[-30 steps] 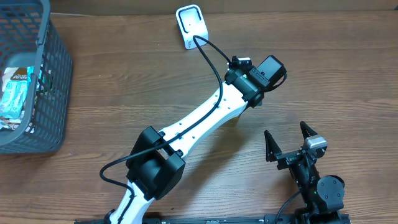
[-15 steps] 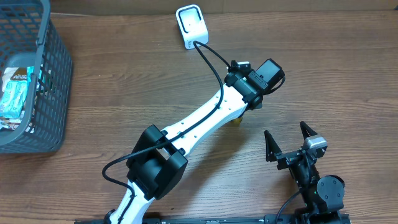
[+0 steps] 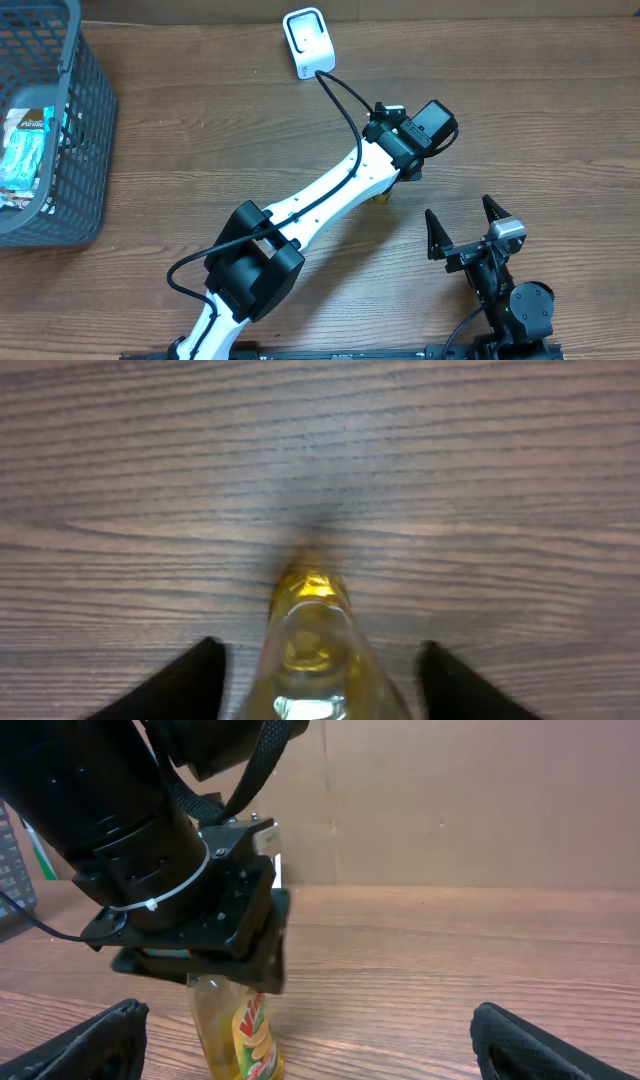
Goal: Scan the item barcode
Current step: 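Lower the yellow bottle onto the table and release it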
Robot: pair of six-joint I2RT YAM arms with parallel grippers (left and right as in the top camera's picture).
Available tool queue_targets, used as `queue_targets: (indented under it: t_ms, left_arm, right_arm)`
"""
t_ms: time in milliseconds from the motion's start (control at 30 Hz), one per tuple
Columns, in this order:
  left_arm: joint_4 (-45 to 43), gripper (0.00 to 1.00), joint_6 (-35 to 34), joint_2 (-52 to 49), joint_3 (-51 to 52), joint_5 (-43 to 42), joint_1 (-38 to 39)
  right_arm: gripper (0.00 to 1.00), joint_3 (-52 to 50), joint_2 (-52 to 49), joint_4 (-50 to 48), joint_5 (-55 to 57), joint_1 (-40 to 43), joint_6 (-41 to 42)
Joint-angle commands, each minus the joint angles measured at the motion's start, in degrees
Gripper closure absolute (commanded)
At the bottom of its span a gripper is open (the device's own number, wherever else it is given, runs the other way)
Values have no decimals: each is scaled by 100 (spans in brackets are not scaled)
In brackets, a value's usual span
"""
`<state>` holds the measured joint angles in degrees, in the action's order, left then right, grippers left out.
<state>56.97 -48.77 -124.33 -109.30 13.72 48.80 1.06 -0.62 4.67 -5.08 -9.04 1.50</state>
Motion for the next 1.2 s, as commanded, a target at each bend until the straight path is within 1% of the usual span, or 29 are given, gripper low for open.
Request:
queue_targets:
  t_ms: [0, 33, 100, 133, 200, 300, 433, 633, 700, 800, 833, 967, 1033, 1167]
  left_arm:
    - [-17, 25, 380, -50, 50, -317, 52]
    - [-20, 21, 380, -48, 50, -326, 55]
    - [-22, 7, 382, -37, 26, -319, 59]
    - [-15, 4, 402, -35, -11, -295, 48]
    - [-4, 1, 619, 11, -155, -278, -4]
    - [2, 0, 916, 162, -424, -234, -85]
    - [111, 1, 1185, 385, -944, 35, -225]
    - [535, 0, 1768, 776, -1891, 431, -654]
    - [756, 2, 2000, 896, -2194, 492, -876]
    - [1078, 5, 2166, 1196, -2682, 492, -1379]
    - [1165, 6, 2186, 1403, -2870, 490, -1696]
    - [1139, 8, 2245, 1943, -3143, 487, -2686]
    - [1110, 10, 2273, 2188, -3198, 435, -3351]
    - [1084, 12, 2618, 2452, -3198, 118, -4725]
  right_arm:
    - [0, -61, 46, -24, 52, 17, -26]
    - [0, -61, 46, -24, 52, 17, -26]
    - [0, -61, 46, -24, 52, 17, -26]
    - [0, -61, 46, -24, 52, 17, -26]
    - [0, -61, 46, -24, 52, 17, -26]
    - [0, -61, 46, -24, 52, 17, -28]
    - [0, -61, 46, -24, 52, 17, -26]
    - [0, -61, 46, -24, 52, 17, -26]
    - [0, -61, 46, -24, 52, 17, -26]
    - [0, -61, 46, -24, 52, 17, -26]
    - [0, -61, 46, -24, 52, 17, -26]
    - [0, -61, 46, -24, 52, 17, -26]
    - [0, -61, 46, -24, 52, 17, -26]
    - [0, -61, 46, -24, 50, 17, -26]
